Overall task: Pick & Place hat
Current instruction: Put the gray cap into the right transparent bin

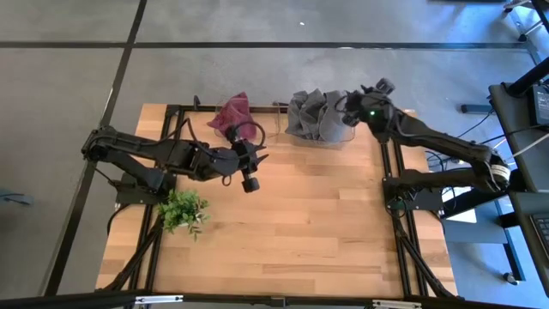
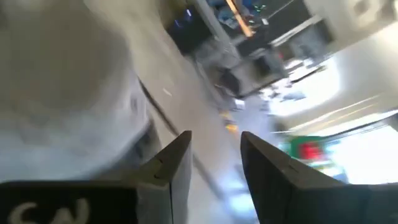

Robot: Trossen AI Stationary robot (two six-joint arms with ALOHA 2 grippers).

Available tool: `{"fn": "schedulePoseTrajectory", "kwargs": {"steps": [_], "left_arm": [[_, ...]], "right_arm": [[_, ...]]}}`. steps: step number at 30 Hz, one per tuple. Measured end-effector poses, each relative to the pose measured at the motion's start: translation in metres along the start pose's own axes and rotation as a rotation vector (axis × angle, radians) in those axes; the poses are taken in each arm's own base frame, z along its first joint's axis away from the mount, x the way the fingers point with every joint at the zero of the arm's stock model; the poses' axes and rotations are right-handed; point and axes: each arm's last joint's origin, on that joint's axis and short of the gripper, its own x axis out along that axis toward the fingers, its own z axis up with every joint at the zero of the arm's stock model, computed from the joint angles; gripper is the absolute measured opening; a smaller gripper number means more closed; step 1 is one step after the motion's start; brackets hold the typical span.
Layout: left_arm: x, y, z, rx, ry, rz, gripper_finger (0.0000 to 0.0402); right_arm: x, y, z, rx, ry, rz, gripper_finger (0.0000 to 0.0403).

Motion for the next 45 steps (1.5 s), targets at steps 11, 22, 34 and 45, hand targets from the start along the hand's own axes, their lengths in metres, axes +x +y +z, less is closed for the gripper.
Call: {"fn": "schedulePoseTrajectory", "kwargs": {"steps": [11,22,34,45], "left_arm": [[0.004,0.005,0.000,-0.008,0.007,0.017,0.0095],[0.004,0.003,0.000,-0.009,0.009,-0.045,0.0095],[0.004,0.003,0.000,-0.009,0.009,-0.045,0.0095],[0.004,0.003,0.000,-0.009,0.009,-0.044,0.0095]], "right_arm": [[-0.036,-0.031,0.008,0.759,-0.151,0.550,0.0138],[-0.032,-0.015,0.001,0.898,0.012,0.677,0.0234],[-0.021,-0.001,0.005,0.810,0.061,0.626,0.0320],[0.004,0.027,0.011,0.685,0.150,0.509,0.0221]]}}
